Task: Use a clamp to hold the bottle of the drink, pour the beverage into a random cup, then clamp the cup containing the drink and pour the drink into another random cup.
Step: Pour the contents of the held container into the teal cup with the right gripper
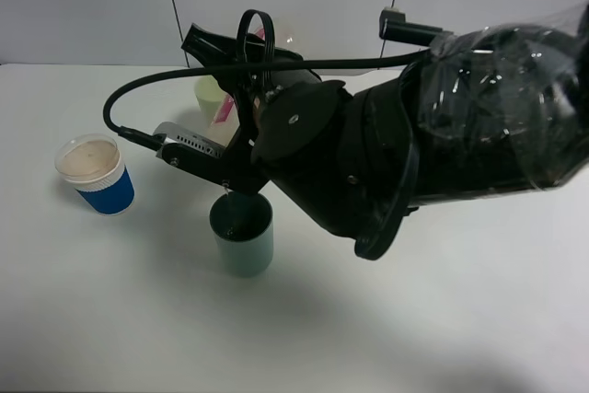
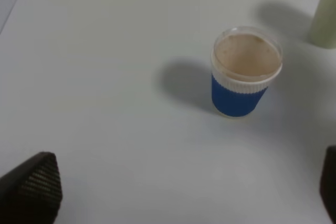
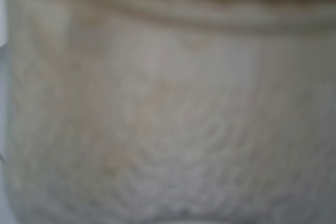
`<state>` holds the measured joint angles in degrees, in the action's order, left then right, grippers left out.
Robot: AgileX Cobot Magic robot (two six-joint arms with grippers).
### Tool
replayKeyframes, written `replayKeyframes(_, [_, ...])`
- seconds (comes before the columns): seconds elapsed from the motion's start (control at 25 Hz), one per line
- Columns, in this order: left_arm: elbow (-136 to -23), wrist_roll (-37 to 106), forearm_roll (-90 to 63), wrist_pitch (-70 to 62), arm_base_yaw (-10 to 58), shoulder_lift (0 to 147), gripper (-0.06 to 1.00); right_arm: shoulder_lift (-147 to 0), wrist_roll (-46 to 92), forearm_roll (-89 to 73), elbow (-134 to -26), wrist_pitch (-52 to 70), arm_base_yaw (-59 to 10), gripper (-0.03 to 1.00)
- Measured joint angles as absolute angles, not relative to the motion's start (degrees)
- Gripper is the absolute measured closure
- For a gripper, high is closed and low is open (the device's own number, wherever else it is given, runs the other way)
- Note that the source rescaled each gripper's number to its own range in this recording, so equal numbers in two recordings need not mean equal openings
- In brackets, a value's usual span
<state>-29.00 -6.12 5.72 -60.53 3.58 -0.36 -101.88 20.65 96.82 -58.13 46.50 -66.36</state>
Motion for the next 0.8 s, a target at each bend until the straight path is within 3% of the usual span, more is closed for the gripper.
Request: replayKeyframes(0.8, [-29.0, -6.12, 5.72, -60.53, 3.58, -0.36, -0.06, -101.88, 13.95, 99.16, -58.13, 46.29, -68.95, 0.96])
